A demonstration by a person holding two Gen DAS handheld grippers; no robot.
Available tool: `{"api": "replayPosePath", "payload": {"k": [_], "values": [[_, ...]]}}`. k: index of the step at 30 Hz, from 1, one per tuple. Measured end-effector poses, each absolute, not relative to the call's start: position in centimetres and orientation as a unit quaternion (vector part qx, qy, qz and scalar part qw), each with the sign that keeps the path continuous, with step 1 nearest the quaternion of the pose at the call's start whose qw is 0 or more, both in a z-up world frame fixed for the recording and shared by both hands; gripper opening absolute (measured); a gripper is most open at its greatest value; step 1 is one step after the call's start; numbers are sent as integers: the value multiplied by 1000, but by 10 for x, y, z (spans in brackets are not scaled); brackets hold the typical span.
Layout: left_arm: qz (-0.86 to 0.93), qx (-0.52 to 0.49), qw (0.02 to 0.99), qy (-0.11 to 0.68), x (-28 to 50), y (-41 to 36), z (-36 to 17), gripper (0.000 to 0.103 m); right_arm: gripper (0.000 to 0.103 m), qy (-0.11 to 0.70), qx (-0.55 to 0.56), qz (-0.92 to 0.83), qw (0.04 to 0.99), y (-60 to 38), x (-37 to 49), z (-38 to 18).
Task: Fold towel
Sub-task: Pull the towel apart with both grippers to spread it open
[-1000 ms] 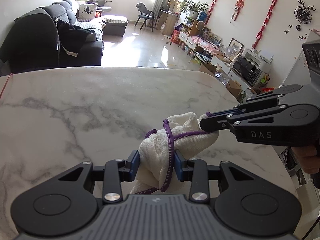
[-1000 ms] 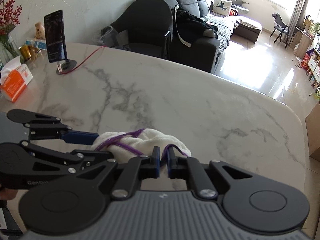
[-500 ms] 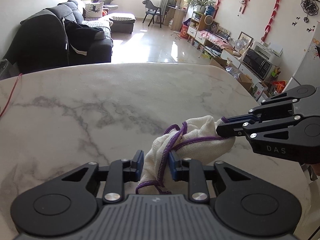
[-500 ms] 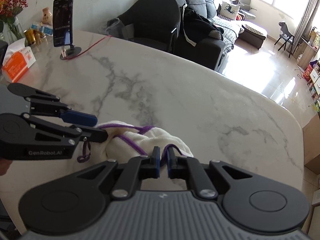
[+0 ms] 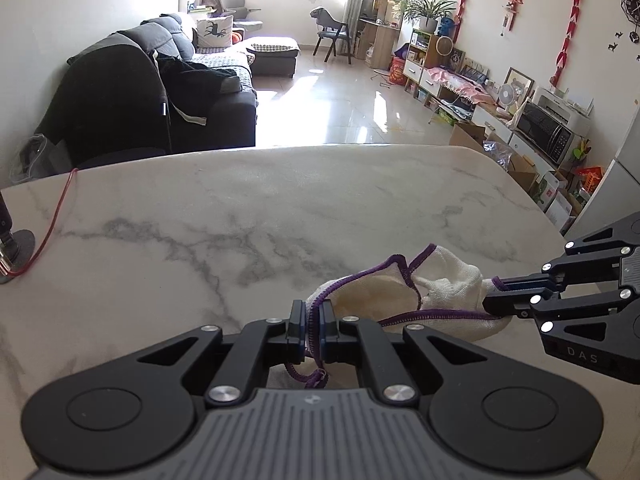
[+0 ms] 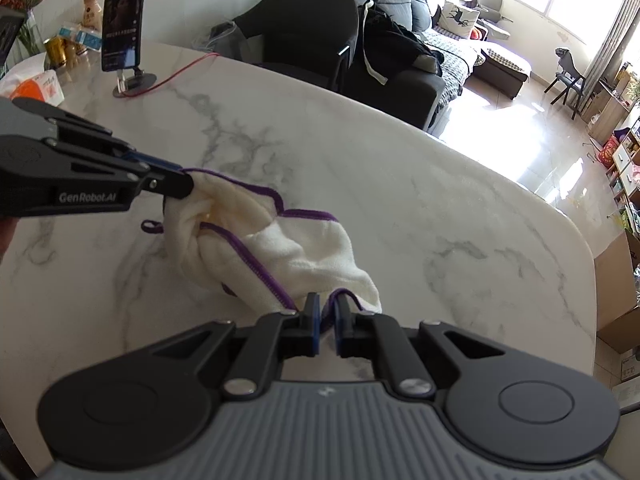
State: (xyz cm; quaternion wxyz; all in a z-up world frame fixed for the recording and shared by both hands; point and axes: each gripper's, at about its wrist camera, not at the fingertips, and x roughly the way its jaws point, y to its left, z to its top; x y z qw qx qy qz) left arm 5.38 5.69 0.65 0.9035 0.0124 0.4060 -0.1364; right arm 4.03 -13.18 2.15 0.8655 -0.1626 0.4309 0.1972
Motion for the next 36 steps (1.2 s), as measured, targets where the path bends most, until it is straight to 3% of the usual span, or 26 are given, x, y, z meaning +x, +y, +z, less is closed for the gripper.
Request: {"api": "replayPosePath", "payload": {"k": [11, 20, 29, 34, 35, 36], "values": [[-135, 15, 899, 416, 52, 62, -4, 7, 26, 424, -116, 194, 877, -150, 42, 40], [-141, 16, 898, 416, 55, 59, -1, 7, 26, 389, -169, 280, 861, -122, 30, 57], [-141, 16, 897, 419, 56, 58, -1, 7, 26, 413, -197, 300, 837, -102, 39, 40], [-140, 20, 896, 421, 57, 57, -2, 7, 23, 427, -212, 310, 823, -92, 44, 30], [-141, 20, 896, 421, 58, 57, -2, 7, 12, 425, -215, 312, 822, -91, 43, 29], [-141, 19, 895, 422, 58, 57, -1, 7, 7, 421, -218, 315, 822, -90, 41, 28]]}}
